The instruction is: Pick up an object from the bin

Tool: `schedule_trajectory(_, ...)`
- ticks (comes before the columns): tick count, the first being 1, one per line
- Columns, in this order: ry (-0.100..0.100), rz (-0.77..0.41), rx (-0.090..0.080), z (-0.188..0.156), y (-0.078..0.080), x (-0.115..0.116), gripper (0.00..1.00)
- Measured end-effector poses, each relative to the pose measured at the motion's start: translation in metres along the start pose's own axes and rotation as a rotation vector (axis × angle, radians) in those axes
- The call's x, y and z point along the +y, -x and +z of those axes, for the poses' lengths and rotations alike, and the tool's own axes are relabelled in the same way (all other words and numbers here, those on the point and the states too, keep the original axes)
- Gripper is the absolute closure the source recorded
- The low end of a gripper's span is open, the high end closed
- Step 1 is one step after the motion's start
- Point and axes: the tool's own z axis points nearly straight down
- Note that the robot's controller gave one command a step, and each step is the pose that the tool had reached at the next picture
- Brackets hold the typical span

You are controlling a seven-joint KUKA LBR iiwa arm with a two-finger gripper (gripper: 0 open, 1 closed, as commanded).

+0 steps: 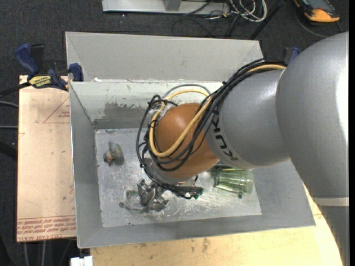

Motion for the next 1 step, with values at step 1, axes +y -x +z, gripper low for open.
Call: schedule_trajectory(1,0.0,0.0,0.0,0.0,0.0,-0.0001,1.0)
